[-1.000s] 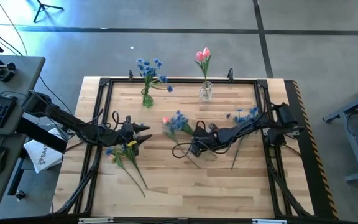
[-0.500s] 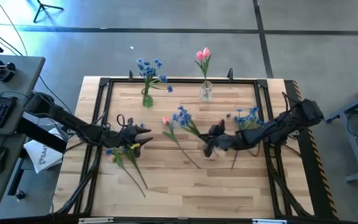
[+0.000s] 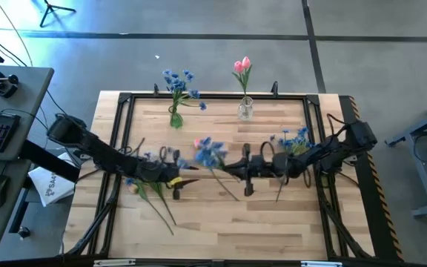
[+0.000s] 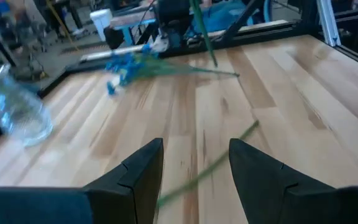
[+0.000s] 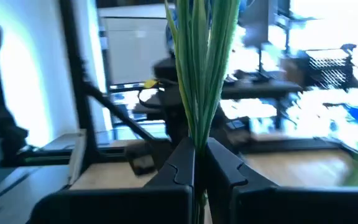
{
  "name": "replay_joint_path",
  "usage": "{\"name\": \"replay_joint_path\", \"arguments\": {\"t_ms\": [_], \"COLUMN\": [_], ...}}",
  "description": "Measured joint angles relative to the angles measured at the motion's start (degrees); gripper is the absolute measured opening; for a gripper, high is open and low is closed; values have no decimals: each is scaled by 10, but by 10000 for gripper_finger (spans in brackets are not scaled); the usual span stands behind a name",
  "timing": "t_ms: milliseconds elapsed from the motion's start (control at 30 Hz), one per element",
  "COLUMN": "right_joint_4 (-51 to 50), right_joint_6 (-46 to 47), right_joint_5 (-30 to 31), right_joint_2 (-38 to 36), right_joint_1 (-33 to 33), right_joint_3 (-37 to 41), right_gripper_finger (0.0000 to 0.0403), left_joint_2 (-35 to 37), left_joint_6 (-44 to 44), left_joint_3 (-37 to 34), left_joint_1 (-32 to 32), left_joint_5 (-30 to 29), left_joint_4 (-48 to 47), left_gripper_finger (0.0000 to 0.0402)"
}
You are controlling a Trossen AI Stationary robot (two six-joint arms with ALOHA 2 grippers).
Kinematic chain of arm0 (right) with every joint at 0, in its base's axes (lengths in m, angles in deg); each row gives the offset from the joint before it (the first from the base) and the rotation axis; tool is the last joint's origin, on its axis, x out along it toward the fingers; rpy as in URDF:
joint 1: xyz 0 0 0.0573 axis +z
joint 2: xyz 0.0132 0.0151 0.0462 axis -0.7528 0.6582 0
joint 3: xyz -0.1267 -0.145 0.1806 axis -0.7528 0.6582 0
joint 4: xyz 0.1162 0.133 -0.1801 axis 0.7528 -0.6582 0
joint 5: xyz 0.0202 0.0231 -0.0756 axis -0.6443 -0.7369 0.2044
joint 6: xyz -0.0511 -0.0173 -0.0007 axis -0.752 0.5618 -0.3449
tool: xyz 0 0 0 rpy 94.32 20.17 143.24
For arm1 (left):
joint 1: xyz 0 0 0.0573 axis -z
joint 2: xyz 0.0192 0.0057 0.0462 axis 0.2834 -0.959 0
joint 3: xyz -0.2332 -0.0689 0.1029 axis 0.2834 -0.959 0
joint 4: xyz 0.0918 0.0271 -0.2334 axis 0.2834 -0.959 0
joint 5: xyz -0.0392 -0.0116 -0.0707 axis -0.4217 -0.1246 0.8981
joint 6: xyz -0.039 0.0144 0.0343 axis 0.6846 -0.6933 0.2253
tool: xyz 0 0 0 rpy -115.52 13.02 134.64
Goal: Sort flowers into vase by color
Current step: Put the middle blue flowers into the green vase
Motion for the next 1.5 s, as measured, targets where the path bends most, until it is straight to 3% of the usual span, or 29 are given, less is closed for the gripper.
{"name": "replay_joint_path", "arguments": {"t_ms": [133,367,567,833,1400,1500], "right_joint_4": [0,0,9,14,-1,-18], "right_joint_6": [-49,-81,-75,-75,-75,-67], "right_joint_5": [-36,-69,-72,-68,-70,-63], "right_joint_2": [44,97,104,104,103,103], "right_joint_1": [0,0,3,9,10,10], "right_joint_3": [-65,-127,-120,-116,-117,-116], "right_gripper_finger": [3,3,3,3,28,39], "left_joint_2": [-57,-101,-95,-95,-95,-94], "left_joint_6": [-55,-88,-89,-94,-95,-83], "left_joint_3": [64,136,140,140,139,139], "left_joint_1": [-1,-21,-35,-35,-39,-38], "left_joint_5": [5,76,147,150,173,166], "left_joint_4": [1,3,60,102,106,76], "left_gripper_finger": [170,170,171,163,12,7]}}
